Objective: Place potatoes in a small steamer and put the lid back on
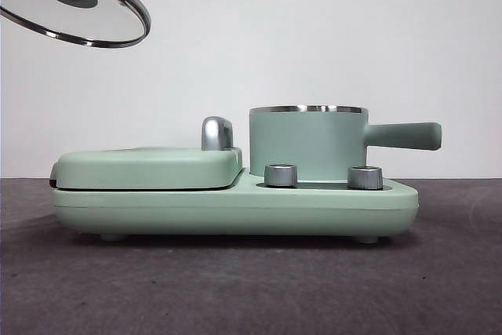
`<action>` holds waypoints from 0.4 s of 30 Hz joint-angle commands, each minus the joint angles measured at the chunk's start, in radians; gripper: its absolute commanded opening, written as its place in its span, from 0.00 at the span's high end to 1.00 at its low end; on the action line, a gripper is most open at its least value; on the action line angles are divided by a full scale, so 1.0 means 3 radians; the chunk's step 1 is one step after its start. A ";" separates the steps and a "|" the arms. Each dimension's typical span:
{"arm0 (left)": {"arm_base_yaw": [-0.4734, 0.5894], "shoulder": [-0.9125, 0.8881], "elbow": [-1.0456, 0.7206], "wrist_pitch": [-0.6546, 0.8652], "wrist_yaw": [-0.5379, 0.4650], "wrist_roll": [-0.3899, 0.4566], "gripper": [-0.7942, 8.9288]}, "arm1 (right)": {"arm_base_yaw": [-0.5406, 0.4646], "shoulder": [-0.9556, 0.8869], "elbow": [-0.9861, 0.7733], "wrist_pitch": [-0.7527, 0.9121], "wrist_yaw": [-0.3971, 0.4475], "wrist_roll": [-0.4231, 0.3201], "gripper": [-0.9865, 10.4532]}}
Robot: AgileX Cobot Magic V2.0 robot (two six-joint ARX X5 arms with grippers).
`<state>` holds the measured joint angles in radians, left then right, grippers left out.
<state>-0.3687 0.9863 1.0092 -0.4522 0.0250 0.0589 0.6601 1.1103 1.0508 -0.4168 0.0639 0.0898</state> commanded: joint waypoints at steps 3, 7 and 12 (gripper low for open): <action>-0.0015 0.0003 0.0056 0.0111 0.0108 -0.0005 0.90 | 0.0315 -0.0395 -0.0584 0.0017 0.0258 0.0167 0.62; -0.0018 0.0022 0.0056 0.0144 0.0167 -0.0033 0.90 | 0.0584 -0.0749 -0.1008 0.0023 0.0425 0.0224 0.62; -0.0065 0.0117 0.0056 0.0312 0.0294 -0.0080 0.90 | 0.0942 -0.1195 -0.1406 0.0008 0.0739 0.0370 0.63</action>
<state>-0.3782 1.0092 1.0092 -0.3969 0.1032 0.0467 0.9188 0.7635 0.6331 -0.4236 0.2668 0.1619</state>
